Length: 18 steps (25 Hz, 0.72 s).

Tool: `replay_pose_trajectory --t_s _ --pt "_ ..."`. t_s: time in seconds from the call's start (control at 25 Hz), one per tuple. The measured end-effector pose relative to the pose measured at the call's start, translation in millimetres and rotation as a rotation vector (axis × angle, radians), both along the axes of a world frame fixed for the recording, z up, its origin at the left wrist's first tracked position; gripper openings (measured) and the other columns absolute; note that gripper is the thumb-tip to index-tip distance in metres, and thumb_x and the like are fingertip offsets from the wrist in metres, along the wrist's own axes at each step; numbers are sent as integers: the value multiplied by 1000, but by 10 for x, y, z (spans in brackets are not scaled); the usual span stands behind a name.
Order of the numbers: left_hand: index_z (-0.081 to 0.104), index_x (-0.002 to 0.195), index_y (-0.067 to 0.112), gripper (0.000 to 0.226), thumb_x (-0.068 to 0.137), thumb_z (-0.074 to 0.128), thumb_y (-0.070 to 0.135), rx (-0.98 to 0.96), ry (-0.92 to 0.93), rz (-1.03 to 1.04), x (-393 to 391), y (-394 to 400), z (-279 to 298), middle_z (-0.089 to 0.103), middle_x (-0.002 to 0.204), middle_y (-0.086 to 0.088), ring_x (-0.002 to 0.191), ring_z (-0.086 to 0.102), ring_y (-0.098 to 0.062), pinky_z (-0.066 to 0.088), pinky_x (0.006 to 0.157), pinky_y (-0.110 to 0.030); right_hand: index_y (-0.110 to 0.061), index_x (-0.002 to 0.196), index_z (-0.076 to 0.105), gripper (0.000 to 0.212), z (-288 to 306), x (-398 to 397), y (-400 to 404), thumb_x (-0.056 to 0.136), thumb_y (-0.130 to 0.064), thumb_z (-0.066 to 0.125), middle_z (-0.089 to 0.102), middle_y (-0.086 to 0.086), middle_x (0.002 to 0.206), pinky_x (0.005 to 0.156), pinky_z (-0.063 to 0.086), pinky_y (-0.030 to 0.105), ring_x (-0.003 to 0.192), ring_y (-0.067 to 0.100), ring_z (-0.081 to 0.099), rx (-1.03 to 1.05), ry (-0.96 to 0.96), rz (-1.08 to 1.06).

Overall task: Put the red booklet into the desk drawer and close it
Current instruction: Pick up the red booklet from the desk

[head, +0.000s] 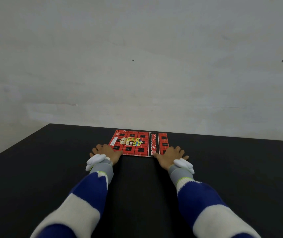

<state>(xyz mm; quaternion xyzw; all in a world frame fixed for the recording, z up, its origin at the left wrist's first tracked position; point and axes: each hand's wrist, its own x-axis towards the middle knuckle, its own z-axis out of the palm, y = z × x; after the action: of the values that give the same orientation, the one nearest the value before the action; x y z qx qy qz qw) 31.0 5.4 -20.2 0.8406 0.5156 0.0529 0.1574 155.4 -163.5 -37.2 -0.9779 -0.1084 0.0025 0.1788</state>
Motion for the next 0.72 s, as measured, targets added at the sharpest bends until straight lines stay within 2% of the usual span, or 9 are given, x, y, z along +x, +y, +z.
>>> replay_pose_trajectory --t_s 0.12,0.28,0.36,0.44,0.56,0.64,0.72 --pt "46 134 10 78 78 59 62 9 14 -8 -11 -9 35 41 143 -15 132 39 -32 36 110 -43 -11 120 54 74 32 -27 -10 70 -65 63 47 11 132 102 34 45 123 30 41 27 -33 -7" --pt "48 133 9 72 80 61 57 -74 -32 -29 -33 38 151 50 139 -15 126 49 -32 42 106 -40 -8 122 51 70 108 -60 -5 70 -50 74 50 12 129 97 42 39 120 29 45 164 16 -1" --pt "50 130 7 65 83 63 50 -162 -122 -29 -61 57 191 58 131 -15 117 57 -30 49 93 -34 -8 123 50 69 165 -59 -21 70 -43 77 50 14 129 97 42 39 119 30 47 224 89 -36" --pt "51 128 5 60 84 65 44 -201 -177 -21 -95 51 213 62 126 -16 110 62 -29 47 81 -31 -7 117 54 60 207 -49 -72 70 -36 77 55 15 125 96 46 39 114 31 53 305 145 -69" --pt "49 130 4 62 85 64 44 -230 -201 4 -154 45 245 61 128 -16 112 61 -30 49 90 -35 -8 91 57 31 250 -37 -166 74 -27 74 68 12 107 81 53 35 92 27 63 406 170 -64" --pt "47 132 4 64 86 63 44 -268 -208 -3 -187 42 260 61 129 -16 113 61 -31 49 97 -37 -10 86 57 23 306 -62 -243 77 -26 72 70 11 100 74 52 32 86 26 65 425 169 -63" --pt "51 126 3 58 86 62 44 -331 -233 -34 -194 58 247 64 121 -17 105 64 -29 51 98 -38 -10 85 58 21 349 -66 -290 79 -27 69 70 11 99 74 51 32 89 27 65 416 163 -63"
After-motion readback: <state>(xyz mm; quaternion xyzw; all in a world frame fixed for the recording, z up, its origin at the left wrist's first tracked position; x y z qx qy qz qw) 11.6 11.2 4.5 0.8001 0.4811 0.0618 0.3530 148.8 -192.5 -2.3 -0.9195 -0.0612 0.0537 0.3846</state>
